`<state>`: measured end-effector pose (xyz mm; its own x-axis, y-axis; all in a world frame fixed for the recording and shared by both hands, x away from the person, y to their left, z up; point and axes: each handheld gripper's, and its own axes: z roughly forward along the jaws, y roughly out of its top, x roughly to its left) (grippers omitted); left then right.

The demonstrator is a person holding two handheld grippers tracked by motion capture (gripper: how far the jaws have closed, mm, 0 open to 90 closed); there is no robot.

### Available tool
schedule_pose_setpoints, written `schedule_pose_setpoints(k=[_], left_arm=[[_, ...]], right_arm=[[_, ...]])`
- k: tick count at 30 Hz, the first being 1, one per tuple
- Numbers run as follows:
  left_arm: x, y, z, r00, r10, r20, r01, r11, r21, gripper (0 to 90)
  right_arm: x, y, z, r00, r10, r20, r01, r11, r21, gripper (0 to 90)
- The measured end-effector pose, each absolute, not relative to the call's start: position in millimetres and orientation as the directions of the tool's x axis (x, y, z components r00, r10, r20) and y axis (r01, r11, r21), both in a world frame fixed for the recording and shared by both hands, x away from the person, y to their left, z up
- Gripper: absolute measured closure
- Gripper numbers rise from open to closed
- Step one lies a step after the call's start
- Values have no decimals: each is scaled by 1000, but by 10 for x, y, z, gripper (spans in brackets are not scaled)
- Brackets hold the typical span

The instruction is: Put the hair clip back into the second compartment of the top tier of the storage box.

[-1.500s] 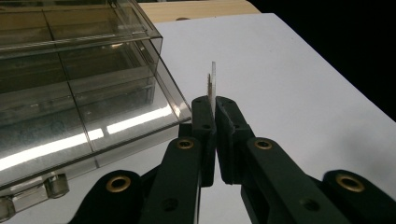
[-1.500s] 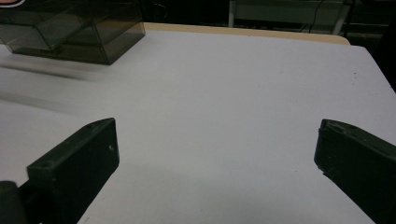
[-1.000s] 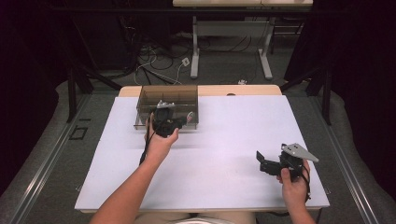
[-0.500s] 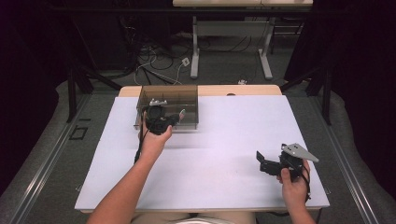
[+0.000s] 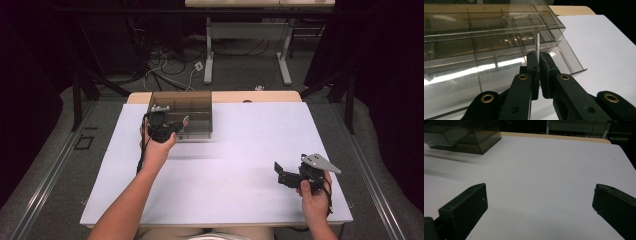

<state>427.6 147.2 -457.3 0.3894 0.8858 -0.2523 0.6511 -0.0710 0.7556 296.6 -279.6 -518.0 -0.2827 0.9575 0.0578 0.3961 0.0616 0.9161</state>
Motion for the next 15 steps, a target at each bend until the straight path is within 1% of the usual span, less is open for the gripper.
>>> schedule_pose_setpoints(k=[15], left_arm=[[4337, 1584, -4643, 365, 899, -241, 665, -70, 744, 871]], right_arm=[[2962, -2798, -5181, -279, 959, 53, 402, 67, 913, 0]])
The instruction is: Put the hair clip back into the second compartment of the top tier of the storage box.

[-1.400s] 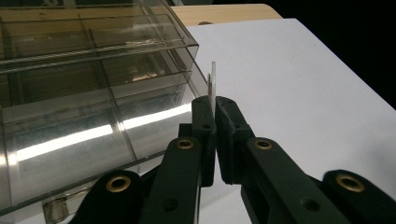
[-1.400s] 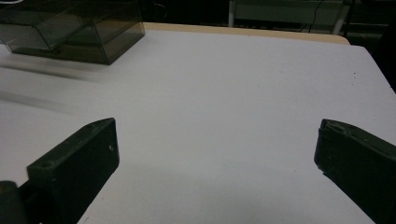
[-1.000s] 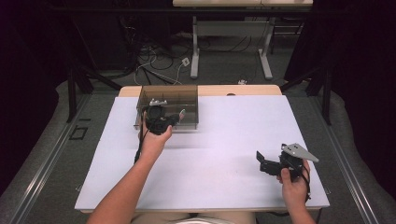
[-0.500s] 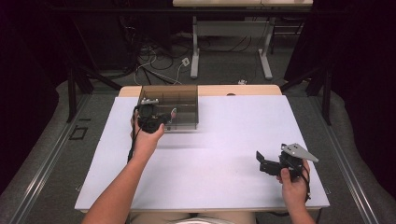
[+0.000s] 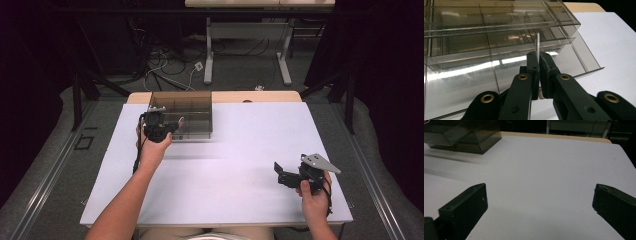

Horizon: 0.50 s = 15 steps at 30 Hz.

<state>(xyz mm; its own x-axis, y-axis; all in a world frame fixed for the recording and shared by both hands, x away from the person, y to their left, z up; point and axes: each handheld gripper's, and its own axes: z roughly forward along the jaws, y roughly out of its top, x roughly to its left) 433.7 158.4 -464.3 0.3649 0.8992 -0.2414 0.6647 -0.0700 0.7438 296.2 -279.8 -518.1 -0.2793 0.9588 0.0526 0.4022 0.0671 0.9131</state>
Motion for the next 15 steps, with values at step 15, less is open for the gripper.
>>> schedule_pose_setpoints(k=[15], left_arm=[[4386, 1576, -4687, 357, 903, -239, 681, -76, 728, 870]], right_arm=[[2966, -2799, -5188, -282, 958, 57, 396, 62, 916, 0]])
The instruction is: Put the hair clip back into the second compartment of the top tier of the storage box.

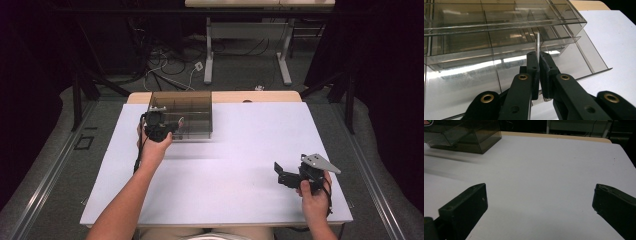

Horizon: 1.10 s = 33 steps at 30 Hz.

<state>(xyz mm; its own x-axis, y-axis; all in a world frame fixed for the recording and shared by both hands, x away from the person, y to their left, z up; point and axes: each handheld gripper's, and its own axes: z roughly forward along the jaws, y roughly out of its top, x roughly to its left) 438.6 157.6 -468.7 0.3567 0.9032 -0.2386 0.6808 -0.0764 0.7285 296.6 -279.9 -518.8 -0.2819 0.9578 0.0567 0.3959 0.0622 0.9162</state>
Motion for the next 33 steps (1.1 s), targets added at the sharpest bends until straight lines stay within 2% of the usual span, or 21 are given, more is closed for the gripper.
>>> schedule_pose_setpoints(k=[11, 18, 28, 33], left_arm=[[4402, 1556, -4706, 352, 908, -228, 672, -75, 737, 852], [4392, 1564, -4693, 344, 912, -223, 661, -67, 748, 726], [4363, 1597, -4657, 335, 909, -248, 653, -35, 756, 616], [4327, 1597, -4625, 350, 903, -249, 618, -23, 786, 547]], right_arm=[[2975, -2798, -5189, -285, 957, 56, 396, 64, 916, 0], [2983, -2792, -5192, -282, 958, 57, 401, 64, 914, 0], [2976, -2797, -5188, -287, 956, 56, 398, 66, 915, 0], [2975, -2789, -5187, -286, 957, 51, 398, 71, 914, 0]])
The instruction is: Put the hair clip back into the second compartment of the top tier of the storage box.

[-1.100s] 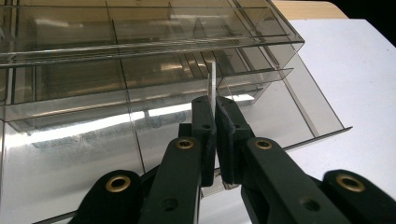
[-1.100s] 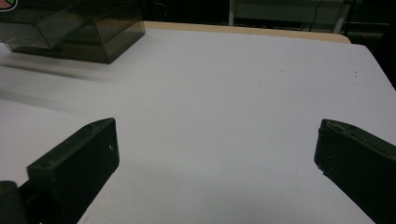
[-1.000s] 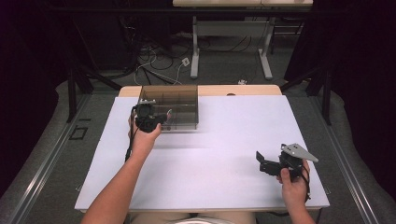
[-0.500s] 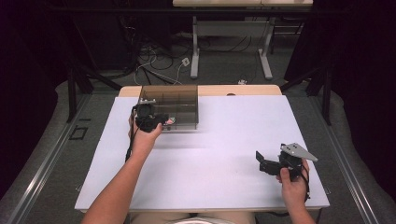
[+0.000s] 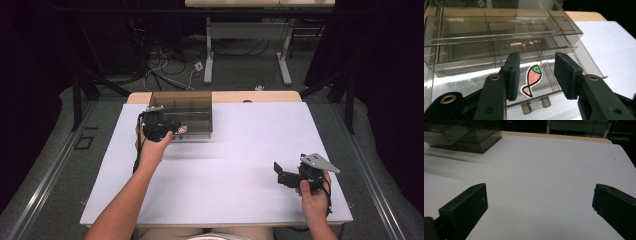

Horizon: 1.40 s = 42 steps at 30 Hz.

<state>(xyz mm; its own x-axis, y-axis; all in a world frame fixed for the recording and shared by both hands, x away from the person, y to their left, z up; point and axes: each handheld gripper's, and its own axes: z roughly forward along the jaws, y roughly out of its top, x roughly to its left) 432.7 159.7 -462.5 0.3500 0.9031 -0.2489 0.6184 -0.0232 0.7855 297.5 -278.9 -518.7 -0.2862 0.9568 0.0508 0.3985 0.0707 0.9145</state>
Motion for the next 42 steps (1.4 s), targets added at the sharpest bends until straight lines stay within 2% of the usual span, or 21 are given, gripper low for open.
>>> schedule_pose_setpoints(k=[9, 20, 27, 38, 42], left_arm=[[4264, 1609, -4580, 371, 903, -217, 566, -35, 823, 403], [4140, 1633, -4528, 406, 899, -166, 534, -86, 841, 285], [4047, 1688, -4478, 431, 892, -138, 503, -111, 857, 234], [3887, 1850, -4432, 456, 882, -116, 482, -135, 866, 238], [3820, 1912, -4420, 453, 887, -91, 458, -143, 878, 201]], right_arm=[[2975, -2795, -5185, -284, 957, 53, 400, 69, 914, 0], [2972, -2794, -5183, -283, 958, 51, 399, 69, 914, 0], [2972, -2787, -5184, -283, 958, 52, 398, 68, 915, 0], [2969, -2783, -5183, -283, 958, 52, 399, 68, 914, 0], [2974, -2775, -5189, -285, 957, 51, 397, 69, 915, 0]])
